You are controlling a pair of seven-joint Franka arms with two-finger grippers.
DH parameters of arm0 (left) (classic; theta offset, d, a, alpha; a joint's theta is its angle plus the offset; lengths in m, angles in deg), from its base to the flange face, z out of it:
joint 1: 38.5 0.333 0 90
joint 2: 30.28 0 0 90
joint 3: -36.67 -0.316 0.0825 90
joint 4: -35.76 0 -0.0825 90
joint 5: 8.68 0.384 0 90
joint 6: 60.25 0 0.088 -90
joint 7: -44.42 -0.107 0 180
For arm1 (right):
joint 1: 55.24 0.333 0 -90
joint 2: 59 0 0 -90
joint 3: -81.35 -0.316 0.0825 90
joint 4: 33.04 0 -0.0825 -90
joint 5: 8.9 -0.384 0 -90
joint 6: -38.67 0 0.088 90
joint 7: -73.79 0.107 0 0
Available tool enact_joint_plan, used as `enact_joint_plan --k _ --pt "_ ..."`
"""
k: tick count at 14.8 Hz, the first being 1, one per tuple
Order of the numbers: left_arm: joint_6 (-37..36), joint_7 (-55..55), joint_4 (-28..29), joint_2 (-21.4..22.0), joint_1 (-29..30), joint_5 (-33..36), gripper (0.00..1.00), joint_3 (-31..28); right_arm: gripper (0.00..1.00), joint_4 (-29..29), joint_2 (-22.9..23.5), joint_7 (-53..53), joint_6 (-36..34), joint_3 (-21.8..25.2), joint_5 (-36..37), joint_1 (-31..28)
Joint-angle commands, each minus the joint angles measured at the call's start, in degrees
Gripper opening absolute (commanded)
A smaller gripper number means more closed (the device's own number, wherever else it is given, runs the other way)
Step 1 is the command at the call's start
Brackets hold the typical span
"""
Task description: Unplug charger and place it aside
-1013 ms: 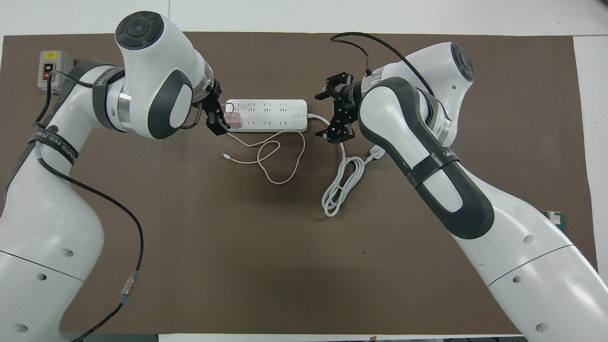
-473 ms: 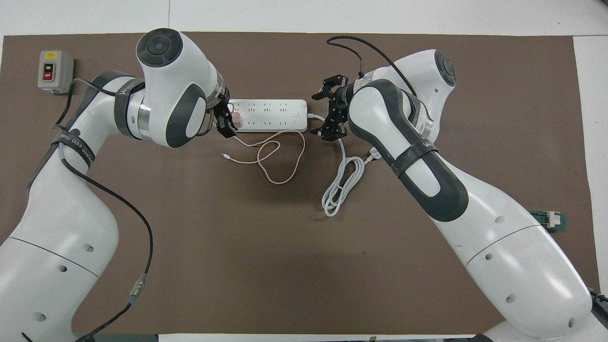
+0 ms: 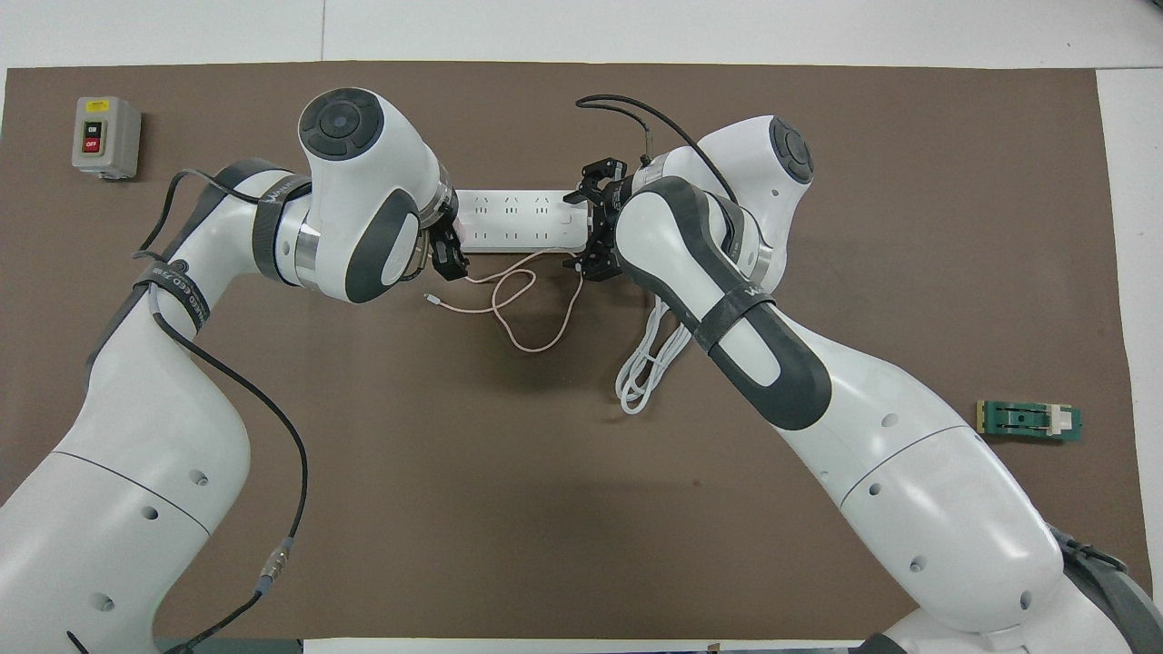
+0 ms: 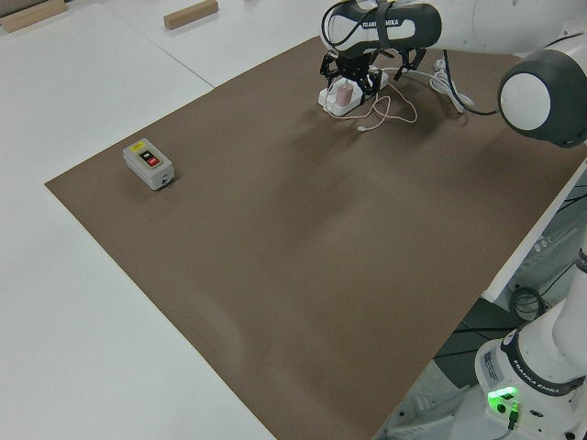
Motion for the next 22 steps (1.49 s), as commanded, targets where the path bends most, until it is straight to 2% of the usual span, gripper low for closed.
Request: enact_joint_plan --k 1,6,22 --pt "1.4 1.2 3.1 2.3 -0.2 1.1 1.00 -0.8 0.96 -2.4 1.9 0.7 0.5 0.4 0.2 0.4" --pt "1.6 1.2 3.0 2.3 -0.1 1.1 1.00 -0.7 0.96 -7.2 4.6 0.9 -0.2 0.6 1.6 0.4" --pt "2.1 1.1 2.9 2.3 0.0 1.2 0.99 -0.7 0.96 -9.6 6.6 0.8 0.0 0.9 3.6 0.6"
